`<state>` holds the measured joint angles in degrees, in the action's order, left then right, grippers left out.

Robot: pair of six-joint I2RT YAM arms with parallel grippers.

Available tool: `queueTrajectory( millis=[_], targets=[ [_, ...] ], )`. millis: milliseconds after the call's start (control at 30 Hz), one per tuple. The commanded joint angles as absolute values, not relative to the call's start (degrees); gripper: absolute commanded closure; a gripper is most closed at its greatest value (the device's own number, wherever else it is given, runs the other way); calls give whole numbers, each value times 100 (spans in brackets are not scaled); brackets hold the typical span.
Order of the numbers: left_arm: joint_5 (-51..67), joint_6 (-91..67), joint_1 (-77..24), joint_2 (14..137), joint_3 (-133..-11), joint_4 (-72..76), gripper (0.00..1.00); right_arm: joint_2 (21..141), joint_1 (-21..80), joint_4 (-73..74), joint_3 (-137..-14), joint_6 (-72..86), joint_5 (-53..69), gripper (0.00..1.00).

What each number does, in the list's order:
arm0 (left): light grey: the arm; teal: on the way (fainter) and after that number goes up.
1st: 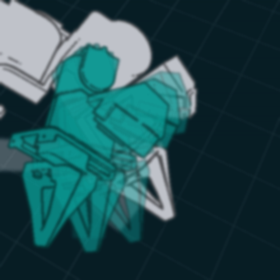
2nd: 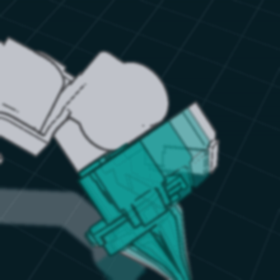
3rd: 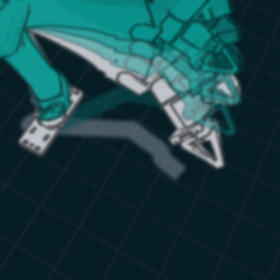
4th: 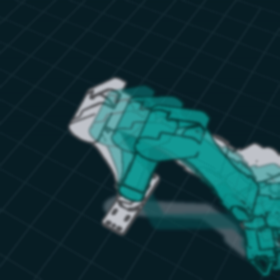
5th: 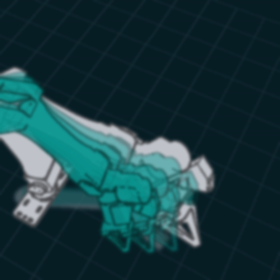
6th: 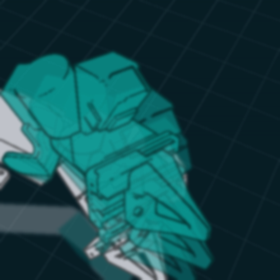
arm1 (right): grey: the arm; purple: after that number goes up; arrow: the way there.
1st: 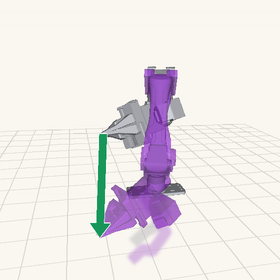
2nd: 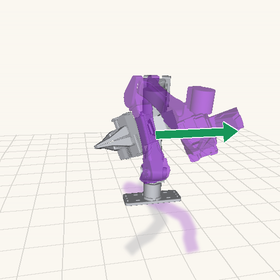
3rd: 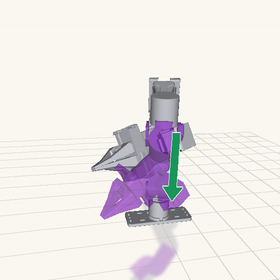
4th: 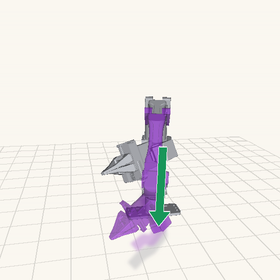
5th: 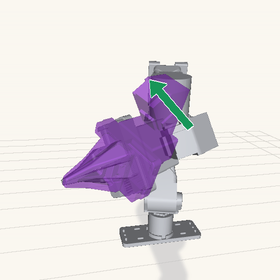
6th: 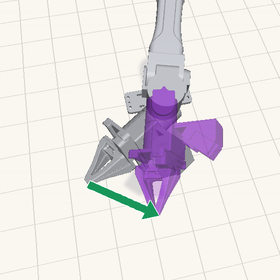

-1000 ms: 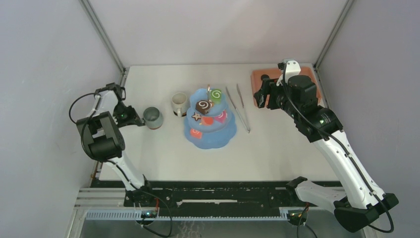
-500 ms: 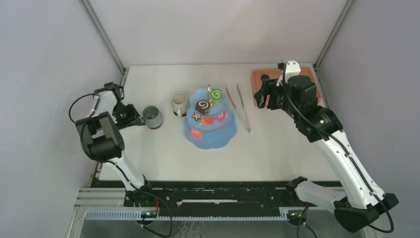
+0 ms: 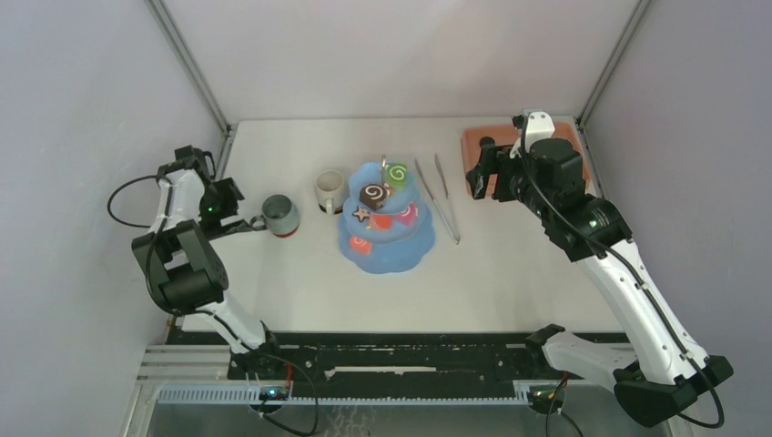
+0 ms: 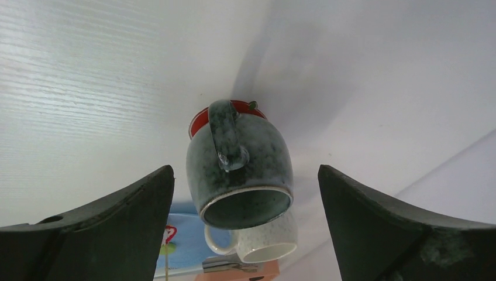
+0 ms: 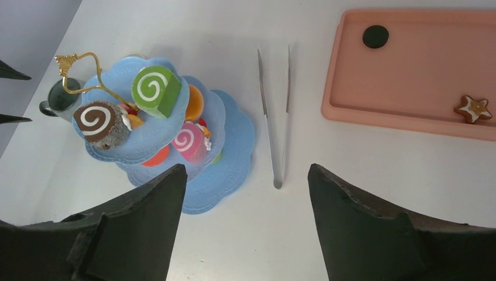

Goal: Serve the afternoon tea

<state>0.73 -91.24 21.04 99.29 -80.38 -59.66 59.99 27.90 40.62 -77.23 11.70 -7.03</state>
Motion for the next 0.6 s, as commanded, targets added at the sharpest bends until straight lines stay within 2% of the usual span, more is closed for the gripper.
queueTrajectory(
  millis=[0, 233, 433, 567],
  targets=[
    [-6, -8130, 2240, 9380, -8151, -6011, 3, 6079, 2723, 4173, -8144, 1265, -815, 15],
    [-130, -6166, 2372, 8879, -8154, -5856, 0, 6648, 2492, 5048, -8745, 1542, -1384, 11],
    [40, -4684, 2283, 7518, -7966, -4983, 1, 6798, 1810, 5477, -8886, 1852, -1086, 4],
    [74, -3307, 1685, 6689, -8097, -4583, 0, 6778, 1318, 5500, -8935, 2063, -357, 4]
  ],
)
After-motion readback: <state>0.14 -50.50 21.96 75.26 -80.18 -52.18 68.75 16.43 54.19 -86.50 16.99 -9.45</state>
